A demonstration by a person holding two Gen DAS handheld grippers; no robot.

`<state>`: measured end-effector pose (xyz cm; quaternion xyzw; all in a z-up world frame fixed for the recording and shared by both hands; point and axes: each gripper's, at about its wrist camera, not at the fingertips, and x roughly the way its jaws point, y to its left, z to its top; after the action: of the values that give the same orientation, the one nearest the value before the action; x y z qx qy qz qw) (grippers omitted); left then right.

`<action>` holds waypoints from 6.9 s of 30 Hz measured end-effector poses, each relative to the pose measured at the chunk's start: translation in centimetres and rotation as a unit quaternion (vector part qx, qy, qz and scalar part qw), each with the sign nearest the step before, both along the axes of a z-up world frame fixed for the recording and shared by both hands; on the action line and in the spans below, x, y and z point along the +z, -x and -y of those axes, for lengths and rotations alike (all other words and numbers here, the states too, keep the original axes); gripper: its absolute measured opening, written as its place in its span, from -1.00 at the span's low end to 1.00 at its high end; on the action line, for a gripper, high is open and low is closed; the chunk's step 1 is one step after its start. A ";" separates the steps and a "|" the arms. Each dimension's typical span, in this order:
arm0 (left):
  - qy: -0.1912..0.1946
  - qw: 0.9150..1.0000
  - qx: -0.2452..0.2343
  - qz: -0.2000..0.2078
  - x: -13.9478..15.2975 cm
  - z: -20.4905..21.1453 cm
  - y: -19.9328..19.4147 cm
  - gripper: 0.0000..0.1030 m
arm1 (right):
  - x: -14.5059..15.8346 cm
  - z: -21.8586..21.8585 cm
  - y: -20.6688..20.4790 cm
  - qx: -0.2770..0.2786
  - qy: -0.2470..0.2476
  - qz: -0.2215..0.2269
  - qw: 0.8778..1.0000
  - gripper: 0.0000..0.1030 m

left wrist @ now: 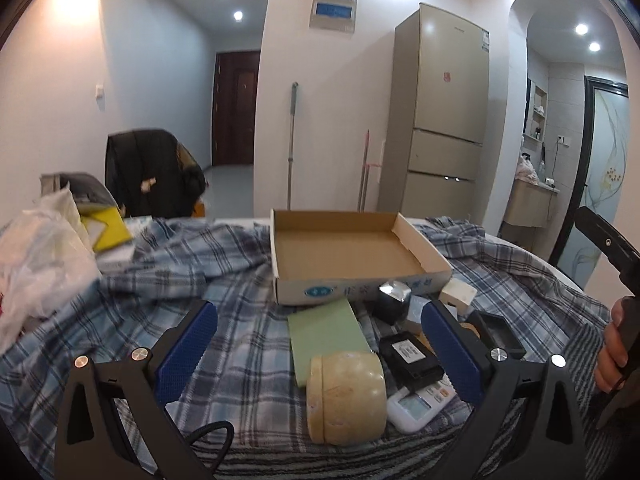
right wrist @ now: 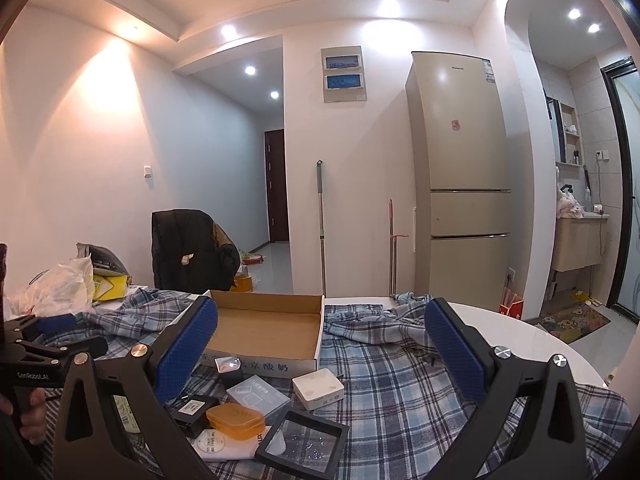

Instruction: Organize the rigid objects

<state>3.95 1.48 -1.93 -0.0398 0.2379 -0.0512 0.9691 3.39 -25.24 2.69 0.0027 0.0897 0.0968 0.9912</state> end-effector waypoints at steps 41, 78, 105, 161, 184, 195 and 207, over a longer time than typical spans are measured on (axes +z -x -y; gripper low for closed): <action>-0.022 0.999 0.036 0.023 0.4 0.3 0.3 -0.03 | 2.5 1.3 -3.6 -0.034 -0.047 -0.129 0.990 1.00; -0.014 0.997 0.038 0.072 0.7 1.4 -0.4 -0.03 | -6.8 -3.0 -9.1 0.014 0.058 -0.375 0.925 0.38; -0.007 0.978 0.008 0.208 10.6 1.3 -6.3 -0.85 | 5.7 -5.5 -15.0 0.002 -0.016 -0.141 0.990 0.38; -0.065 0.995 0.009 -0.075 1.4 -2.5 -15.6 0.64 | -6.7 -8.6 -22.2 0.048 0.053 -0.308 0.949 0.72; -0.049 0.998 0.048 -0.006 3.2 -7.8 -6.5 0.73 | 3.5 -4.1 -8.4 0.012 0.019 -0.117 0.993 0.99; -0.015 0.984 0.084 -0.157 -3.0 -11.6 -12.4 0.73 | -0.5 -4.9 -9.5 0.020 0.048 -0.136 0.989 0.99; -0.037 0.973 0.095 -0.207 -5.9 -12.7 -14.8 0.49 | -2.0 -2.5 -11.4 -0.002 0.019 -0.180 0.983 0.99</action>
<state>18.72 14.23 -7.87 -0.0358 0.4303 0.0591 0.9000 14.83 -22.75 0.69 0.0013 0.2686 0.0911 0.9589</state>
